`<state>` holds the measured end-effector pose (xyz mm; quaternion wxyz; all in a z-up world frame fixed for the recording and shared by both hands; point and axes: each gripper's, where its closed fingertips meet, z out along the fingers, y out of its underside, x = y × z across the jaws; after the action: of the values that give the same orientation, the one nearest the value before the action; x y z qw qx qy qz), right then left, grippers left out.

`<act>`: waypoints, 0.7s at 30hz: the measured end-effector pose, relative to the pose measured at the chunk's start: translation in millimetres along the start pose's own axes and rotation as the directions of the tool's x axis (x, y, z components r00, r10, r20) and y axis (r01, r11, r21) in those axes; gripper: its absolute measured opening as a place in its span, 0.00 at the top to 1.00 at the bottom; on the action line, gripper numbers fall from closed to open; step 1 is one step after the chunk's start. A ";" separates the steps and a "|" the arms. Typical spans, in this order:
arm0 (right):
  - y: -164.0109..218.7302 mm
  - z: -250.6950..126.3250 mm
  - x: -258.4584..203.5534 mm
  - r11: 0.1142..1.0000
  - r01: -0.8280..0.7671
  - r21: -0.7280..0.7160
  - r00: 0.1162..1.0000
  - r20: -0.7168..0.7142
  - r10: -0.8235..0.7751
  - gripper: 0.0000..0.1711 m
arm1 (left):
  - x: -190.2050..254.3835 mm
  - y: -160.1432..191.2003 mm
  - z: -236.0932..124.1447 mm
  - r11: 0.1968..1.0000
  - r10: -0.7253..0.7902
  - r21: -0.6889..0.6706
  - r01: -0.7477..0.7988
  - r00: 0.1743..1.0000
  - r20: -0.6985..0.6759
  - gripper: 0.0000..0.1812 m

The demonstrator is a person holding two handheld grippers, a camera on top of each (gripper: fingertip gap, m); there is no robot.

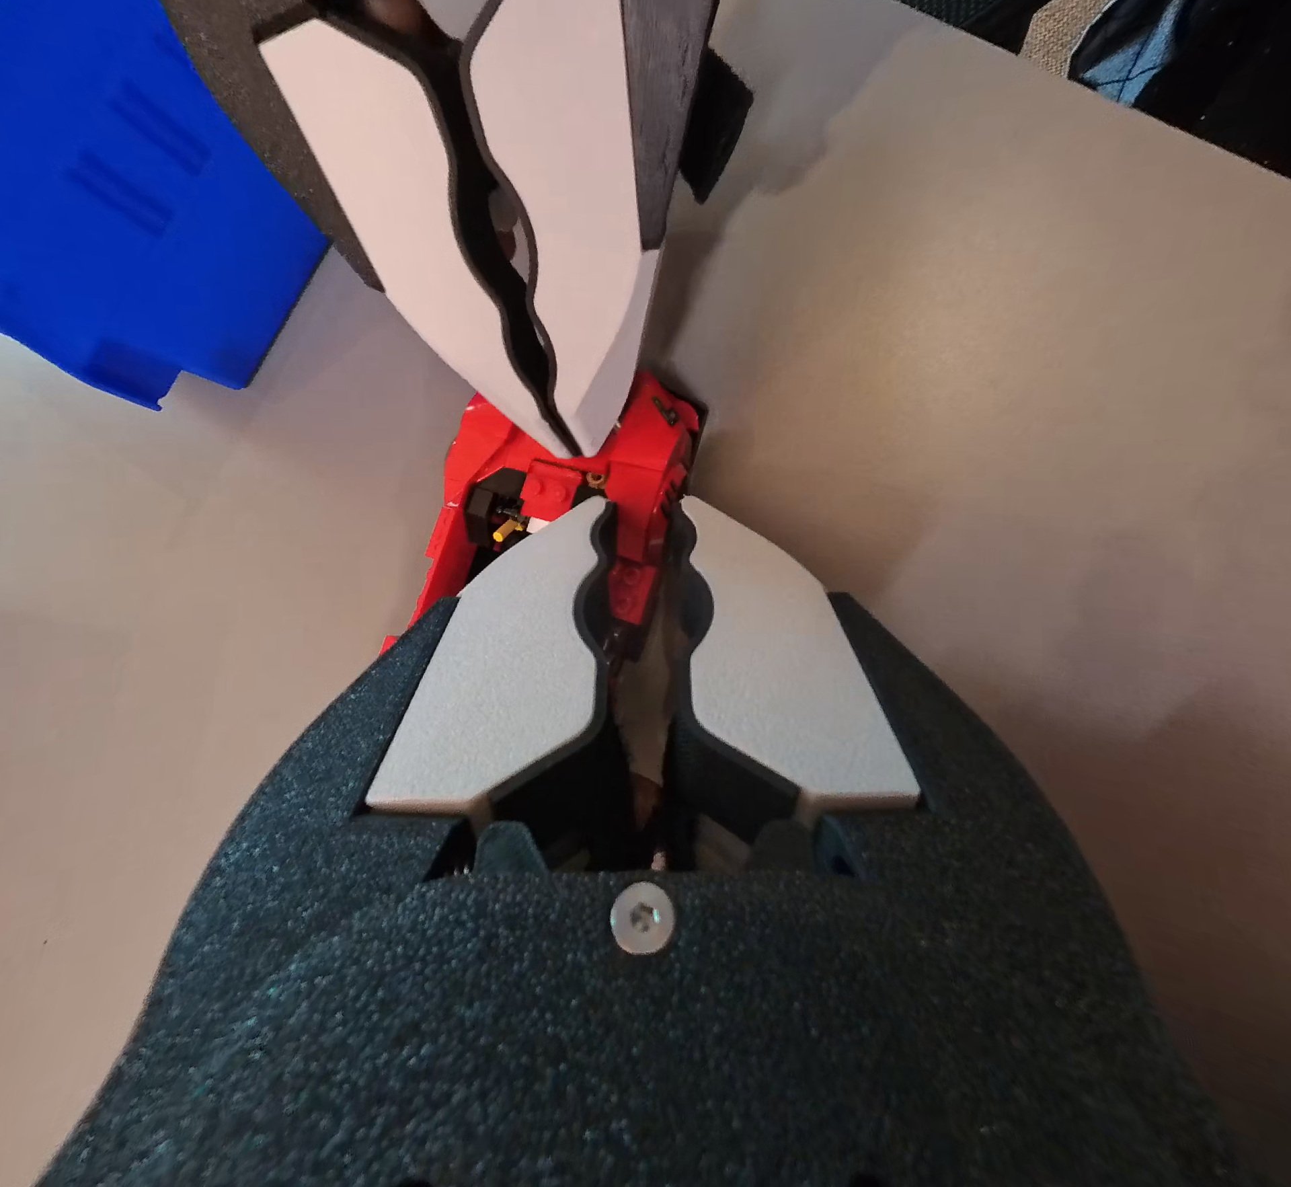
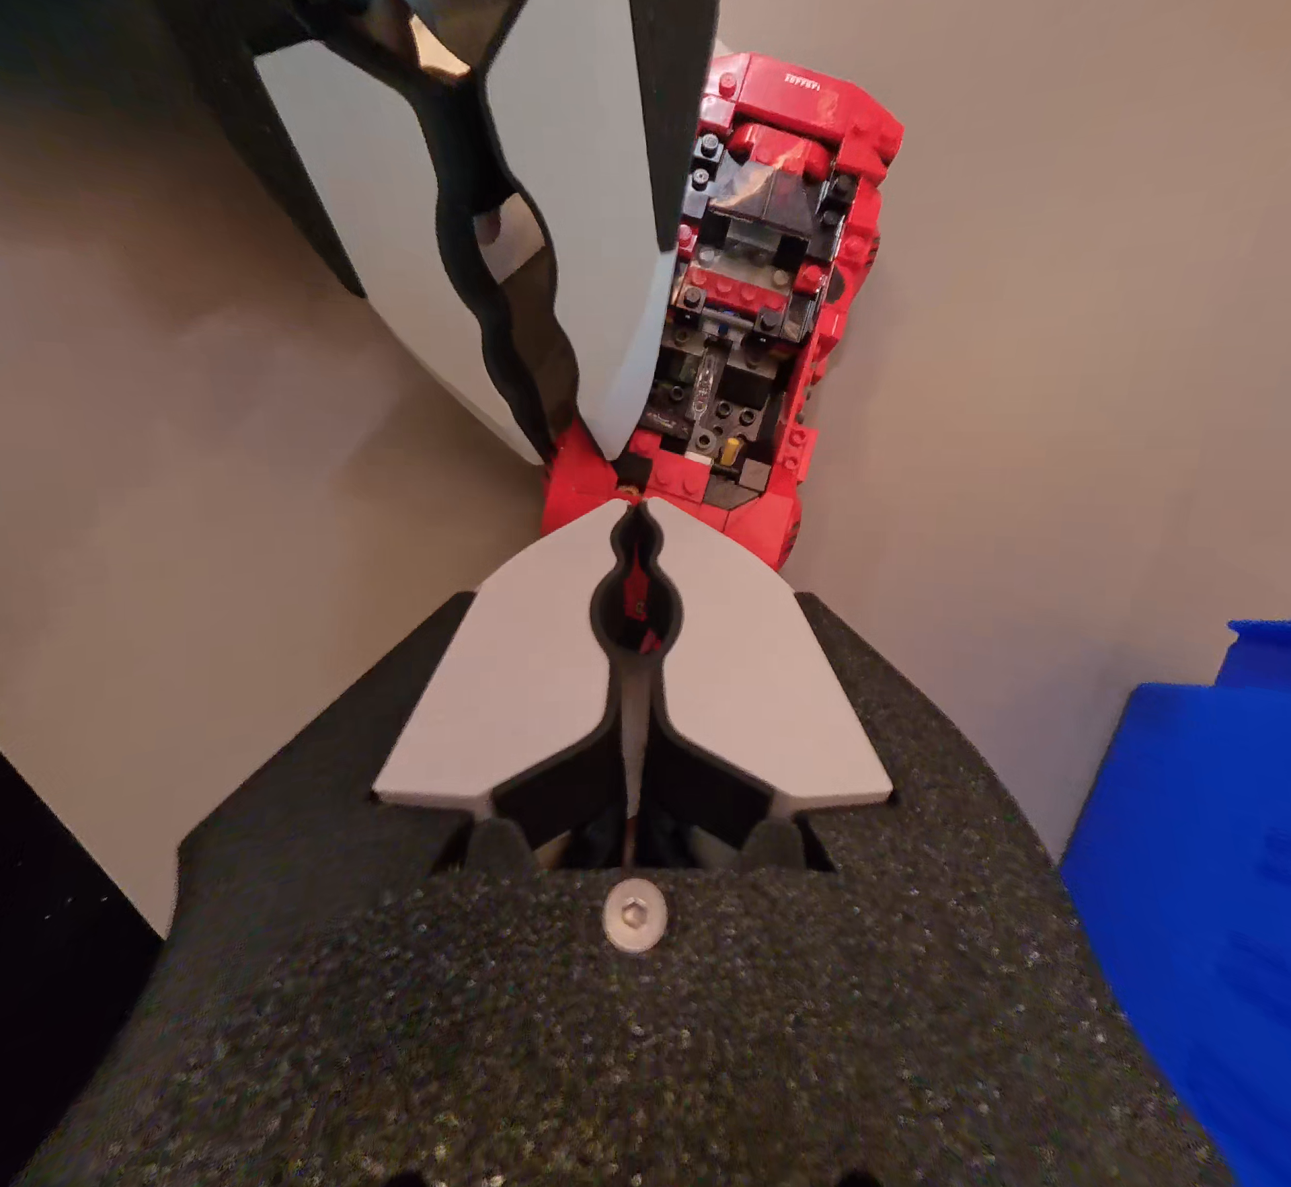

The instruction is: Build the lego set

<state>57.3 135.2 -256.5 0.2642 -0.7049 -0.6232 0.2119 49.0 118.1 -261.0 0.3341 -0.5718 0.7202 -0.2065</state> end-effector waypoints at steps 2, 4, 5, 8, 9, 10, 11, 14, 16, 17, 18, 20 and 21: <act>-1.1 0.9 0.4 1.000 0.011 -0.010 1.000 0.003 -0.011 1.00 | -0.1 0.0 0.1 1.000 -0.002 0.004 0.002 1.000 0.000 0.92; -1.8 1.7 0.9 0.999 0.025 -0.019 1.000 0.001 -0.025 1.00 | 0.0 -0.2 0.2 1.000 -0.002 0.006 0.002 1.000 0.000 0.92; -2.1 2.2 1.1 0.999 0.034 -0.025 0.999 -0.002 -0.034 1.00 | 0.0 -0.3 0.5 1.000 -0.001 0.006 0.001 1.000 0.001 0.92; -3.0 3.6 1.1 0.997 0.077 -0.030 0.997 -0.011 -0.077 1.00 | 0.2 -0.3 0.6 1.000 0.001 0.008 -0.001 1.000 0.000 0.92; -3.0 3.7 1.3 0.996 0.086 -0.030 0.996 -0.009 -0.086 1.00 | 0.2 -0.3 0.5 1.000 0.000 0.009 0.000 1.000 0.000 0.92; -3.0 4.1 1.4 0.996 0.085 -0.030 0.996 -0.007 -0.086 1.00 | 0.2 -0.3 0.6 1.000 0.001 0.009 -0.001 1.000 0.000 0.92; -3.1 4.4 1.5 0.995 0.091 -0.030 0.996 -0.007 -0.091 1.00 | 0.2 -0.3 0.6 1.000 0.001 0.009 -0.001 1.000 0.000 0.92; -3.3 4.7 1.4 0.993 0.110 -0.032 0.994 -0.004 -0.110 1.00 | 0.2 -0.3 0.7 1.000 0.003 0.008 -0.003 1.000 0.001 0.92; -3.4 4.8 1.6 0.991 0.124 -0.038 0.992 -0.006 -0.125 1.00 | 0.1 -0.4 0.7 1.000 0.002 0.008 -0.002 1.000 0.001 0.92; -3.5 5.1 1.8 0.990 0.131 -0.042 0.991 -0.011 -0.132 1.00 | 0.1 -0.3 0.7 1.000 0.003 0.007 -0.003 1.000 0.001 0.92; -3.5 5.6 1.9 0.989 0.143 -0.046 0.990 -0.015 -0.143 1.00 | 0.1 -0.3 0.7 1.000 0.004 0.007 -0.004 1.000 0.002 0.92; -3.3 5.7 1.9 0.985 0.165 -0.054 0.986 -0.021 -0.166 1.00 | 0.1 -0.3 0.7 1.000 0.003 0.008 -0.003 1.000 0.002 0.92; -3.3 5.7 1.9 0.983 0.173 -0.058 0.984 -0.024 -0.175 1.00 | 0.0 -0.3 0.8 1.000 0.002 0.009 -0.002 1.000 0.002 0.92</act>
<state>51.4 138.0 -258.7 0.2711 -0.6579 -0.6841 0.1602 49.8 118.0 -261.4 0.3376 -0.5701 0.7194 -0.2087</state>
